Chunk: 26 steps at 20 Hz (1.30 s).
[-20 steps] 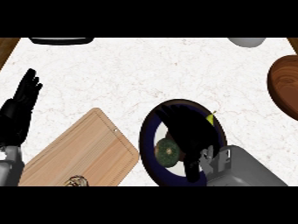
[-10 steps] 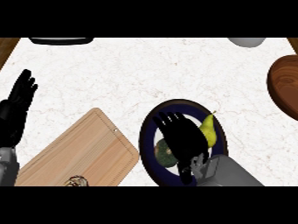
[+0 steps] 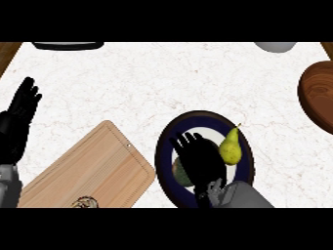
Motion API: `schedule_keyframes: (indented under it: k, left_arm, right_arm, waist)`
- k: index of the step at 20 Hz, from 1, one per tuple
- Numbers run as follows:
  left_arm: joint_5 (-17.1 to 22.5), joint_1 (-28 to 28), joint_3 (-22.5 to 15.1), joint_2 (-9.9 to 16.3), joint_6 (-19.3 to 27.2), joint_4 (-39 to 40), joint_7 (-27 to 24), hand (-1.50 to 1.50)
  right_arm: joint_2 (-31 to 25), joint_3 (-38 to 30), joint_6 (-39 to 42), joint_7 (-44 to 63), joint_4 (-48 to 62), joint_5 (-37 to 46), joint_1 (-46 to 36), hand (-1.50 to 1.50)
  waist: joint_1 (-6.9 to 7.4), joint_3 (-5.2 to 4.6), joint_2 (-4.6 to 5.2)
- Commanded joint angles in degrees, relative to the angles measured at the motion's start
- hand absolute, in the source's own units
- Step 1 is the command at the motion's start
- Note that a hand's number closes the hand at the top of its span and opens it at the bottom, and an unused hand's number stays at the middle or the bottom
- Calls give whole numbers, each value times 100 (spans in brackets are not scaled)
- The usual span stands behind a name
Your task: Pick the squash from the plate and place it in the bowl
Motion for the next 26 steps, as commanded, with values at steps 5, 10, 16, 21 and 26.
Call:
schedule_keyframes:
  k: [5,10,16,21,26]
  left_arm:
    - [-75,105,140,-77,-175,-405,271,0]
    - [-182,-54,211,-149,-226,185,-119,0]
    - [-212,-103,217,-255,-245,-40,165,0]
    - [-368,101,185,-344,-280,-357,234,0]
    - [-316,86,164,-407,-287,-175,58,0]
  right_arm:
    - [101,-315,-481,-823,776,606,154,-150]
    - [592,-571,399,-561,896,344,-109,150]
    - [349,-579,-793,-1919,1831,733,-38,150]
    - [715,-224,-1156,-1405,2133,671,-315,150]
    - [385,-2188,-1626,-819,2565,614,-755,150]
  waist:
    - [12,1,0]
    - [4,-2,2]
    - [8,1,5]
    - [30,0,2]
    - [50,4,37]
